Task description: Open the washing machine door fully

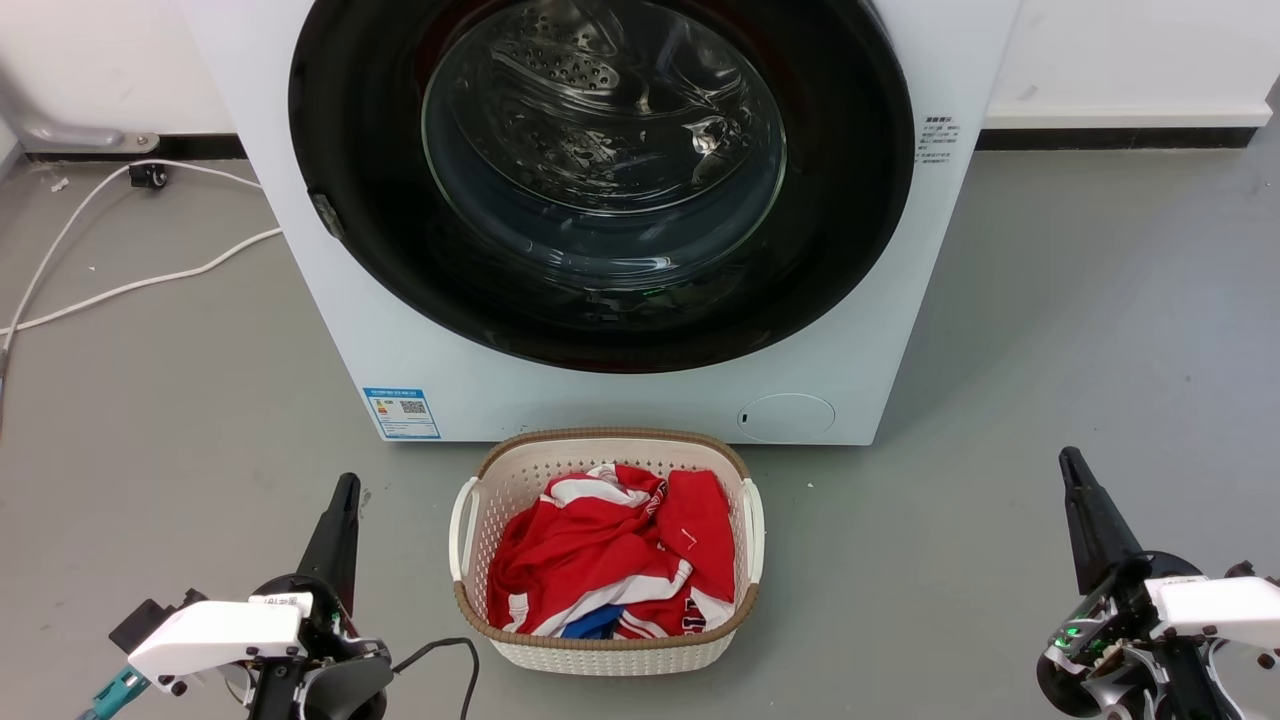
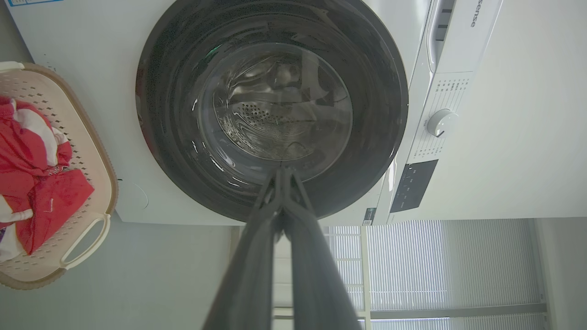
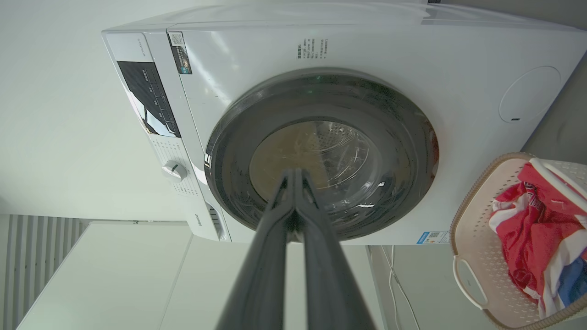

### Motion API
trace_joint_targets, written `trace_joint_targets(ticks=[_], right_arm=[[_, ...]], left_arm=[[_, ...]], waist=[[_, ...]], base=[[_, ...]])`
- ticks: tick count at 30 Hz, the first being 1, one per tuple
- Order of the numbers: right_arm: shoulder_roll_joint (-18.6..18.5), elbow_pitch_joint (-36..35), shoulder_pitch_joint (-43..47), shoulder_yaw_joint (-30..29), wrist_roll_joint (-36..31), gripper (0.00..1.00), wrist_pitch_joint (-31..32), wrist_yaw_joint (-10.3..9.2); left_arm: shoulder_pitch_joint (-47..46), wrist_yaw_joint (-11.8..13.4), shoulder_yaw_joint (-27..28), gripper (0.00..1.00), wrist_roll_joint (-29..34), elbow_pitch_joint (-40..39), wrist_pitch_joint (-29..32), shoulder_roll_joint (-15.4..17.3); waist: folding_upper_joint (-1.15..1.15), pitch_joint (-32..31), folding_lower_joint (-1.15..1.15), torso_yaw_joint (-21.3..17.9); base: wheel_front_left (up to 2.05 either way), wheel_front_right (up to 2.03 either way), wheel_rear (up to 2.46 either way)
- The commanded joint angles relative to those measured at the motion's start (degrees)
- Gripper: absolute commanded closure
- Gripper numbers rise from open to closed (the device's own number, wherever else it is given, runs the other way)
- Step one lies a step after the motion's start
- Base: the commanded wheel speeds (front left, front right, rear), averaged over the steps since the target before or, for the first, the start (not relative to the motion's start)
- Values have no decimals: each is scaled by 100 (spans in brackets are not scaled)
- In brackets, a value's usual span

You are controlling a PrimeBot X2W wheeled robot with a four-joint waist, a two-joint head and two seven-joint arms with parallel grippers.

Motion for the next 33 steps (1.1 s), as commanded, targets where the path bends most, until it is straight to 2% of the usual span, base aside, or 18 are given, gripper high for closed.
trace_joint_targets(ticks=[1,33], right_arm=[[20,5,-68,-8,-21,100,22,0],[31,6,-70,-25,-38,100,34,0]], left_arm=[[-35,-13,14,100,-8,-1,13,-12],[-35,-13,13,100,-8,-2,13,-12]], waist=[[0,0,0,0],[0,0,0,0]], base=[[0,0,0],[0,0,0]])
